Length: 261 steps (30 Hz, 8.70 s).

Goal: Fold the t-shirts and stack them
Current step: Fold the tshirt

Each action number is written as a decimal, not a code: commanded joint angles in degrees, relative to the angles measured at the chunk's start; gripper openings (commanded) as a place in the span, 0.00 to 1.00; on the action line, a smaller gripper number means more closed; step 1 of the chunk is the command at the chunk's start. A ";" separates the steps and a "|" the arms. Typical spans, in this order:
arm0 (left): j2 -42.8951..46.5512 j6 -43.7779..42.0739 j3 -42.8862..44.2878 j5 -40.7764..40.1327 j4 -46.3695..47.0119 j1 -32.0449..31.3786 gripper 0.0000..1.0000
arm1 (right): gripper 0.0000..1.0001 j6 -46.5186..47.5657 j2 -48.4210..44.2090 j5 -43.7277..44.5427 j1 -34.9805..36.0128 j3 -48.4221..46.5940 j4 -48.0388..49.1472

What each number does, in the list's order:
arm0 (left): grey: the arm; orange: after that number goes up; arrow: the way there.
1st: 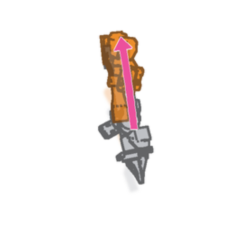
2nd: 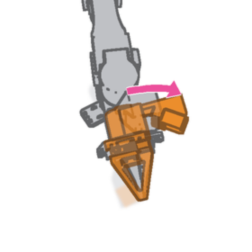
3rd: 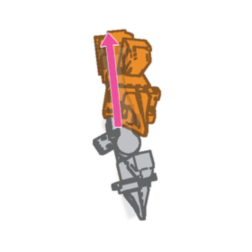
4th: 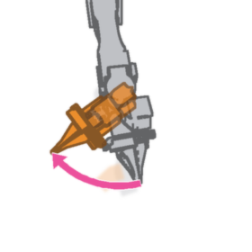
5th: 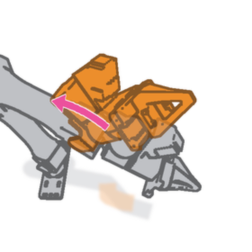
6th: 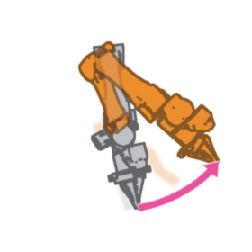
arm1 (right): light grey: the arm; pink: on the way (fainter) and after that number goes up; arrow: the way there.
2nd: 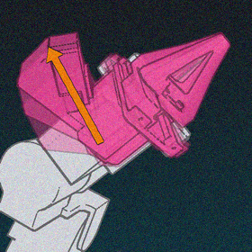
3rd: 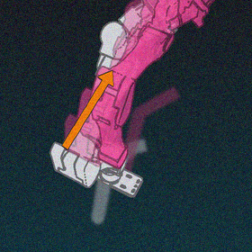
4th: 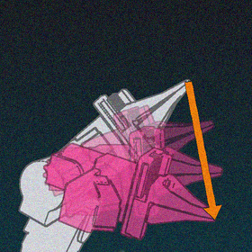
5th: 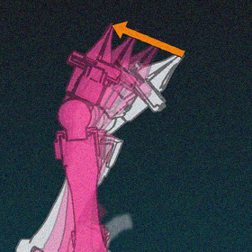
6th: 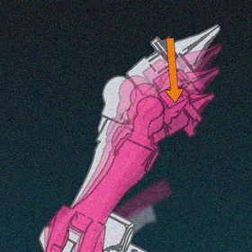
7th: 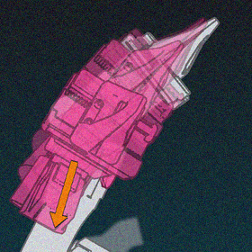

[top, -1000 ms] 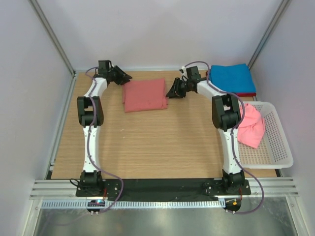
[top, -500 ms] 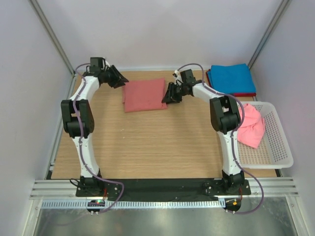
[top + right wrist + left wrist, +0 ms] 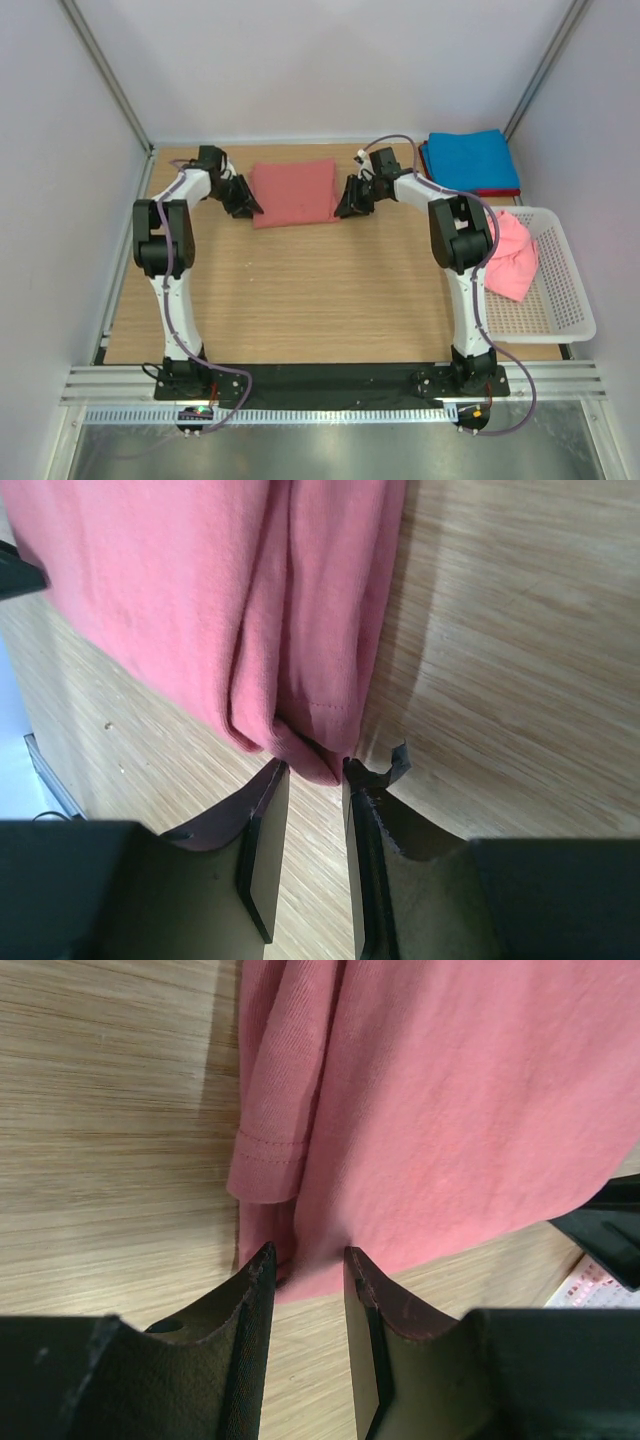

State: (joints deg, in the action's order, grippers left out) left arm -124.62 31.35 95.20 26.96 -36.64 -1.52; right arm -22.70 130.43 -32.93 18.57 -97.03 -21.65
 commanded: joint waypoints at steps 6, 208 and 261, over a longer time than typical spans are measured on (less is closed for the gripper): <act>-2.47 -2.61 1.04 0.37 -1.76 -0.15 0.32 | 0.36 -2.43 -2.82 -3.28 -0.11 0.79 7.23; 10.62 -2.96 -10.03 -3.57 -7.30 -2.44 0.42 | 0.41 5.38 -14.68 4.45 2.17 13.01 -5.77; 7.98 -10.70 -6.86 -15.01 -10.03 -2.17 0.00 | 0.01 10.83 -15.73 1.46 0.24 21.18 -0.76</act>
State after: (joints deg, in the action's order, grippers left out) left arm -120.64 22.48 89.62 16.49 -46.11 -4.60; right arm -13.78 118.76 -33.15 19.29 -77.49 -19.77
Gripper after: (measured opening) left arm 0.010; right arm 0.034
